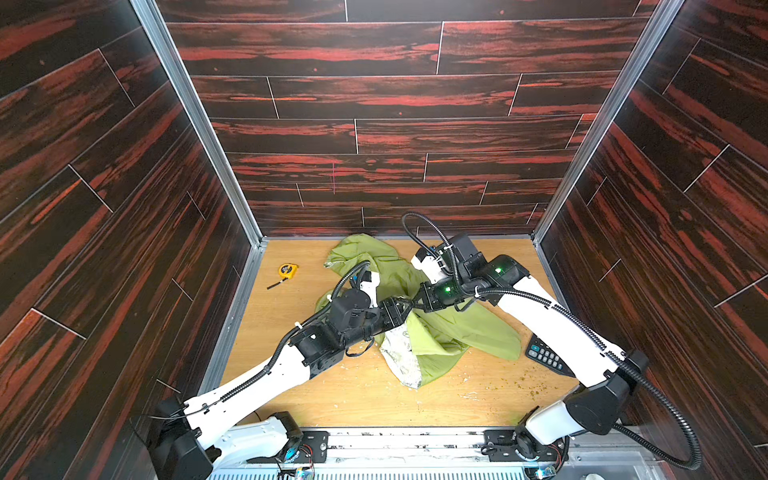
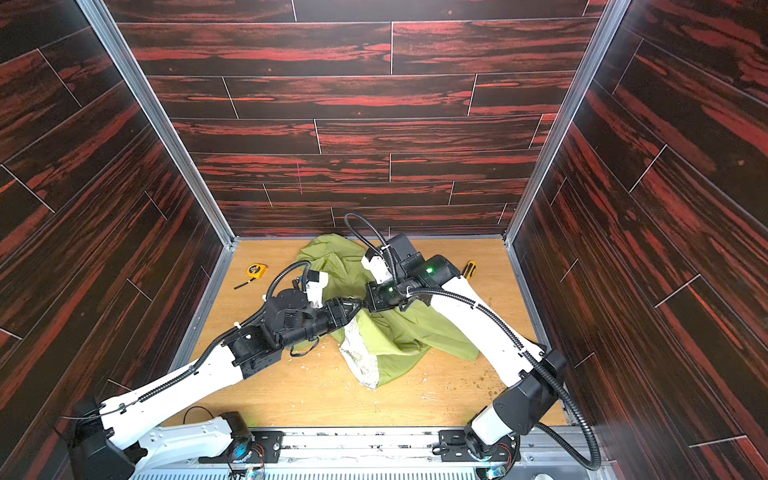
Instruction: Zip up the jacket
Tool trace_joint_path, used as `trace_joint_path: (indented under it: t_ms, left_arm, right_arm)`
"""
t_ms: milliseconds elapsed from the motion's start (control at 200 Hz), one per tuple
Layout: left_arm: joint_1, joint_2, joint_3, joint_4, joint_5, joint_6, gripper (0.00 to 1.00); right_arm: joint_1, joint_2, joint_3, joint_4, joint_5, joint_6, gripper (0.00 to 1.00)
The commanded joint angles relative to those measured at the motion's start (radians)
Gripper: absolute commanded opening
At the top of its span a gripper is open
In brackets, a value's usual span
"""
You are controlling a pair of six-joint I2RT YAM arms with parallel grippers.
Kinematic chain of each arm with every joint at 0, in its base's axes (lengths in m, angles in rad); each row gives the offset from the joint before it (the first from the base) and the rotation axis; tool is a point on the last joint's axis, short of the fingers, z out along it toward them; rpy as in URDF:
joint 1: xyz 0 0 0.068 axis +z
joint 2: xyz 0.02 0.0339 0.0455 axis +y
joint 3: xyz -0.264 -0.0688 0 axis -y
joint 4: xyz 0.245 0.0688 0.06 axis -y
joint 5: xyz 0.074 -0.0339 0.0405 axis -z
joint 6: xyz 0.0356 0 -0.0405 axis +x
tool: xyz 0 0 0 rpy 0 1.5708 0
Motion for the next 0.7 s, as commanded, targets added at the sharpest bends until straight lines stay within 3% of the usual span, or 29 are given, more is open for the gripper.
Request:
trace_joint_path:
  t_ms: [0,286,691]
  left_arm:
    - [0.001,-0.009,0.024,-0.006,-0.049,0.012,0.40]
    - [0.002,-0.031,0.024,-0.064,-0.075,0.009,0.00]
    - [0.003,-0.209,-0.041,-0.204,-0.198,0.005,0.00]
  right_arm:
    - [0.004,-0.026,0.012,-0.007,-0.014,0.003,0.00]
    - [0.001,-0.023,0.024,-0.018,0.035,0.000,0.00]
    - [-0.061,-0.003,0.047,-0.035,0.151,0.017,0.00]
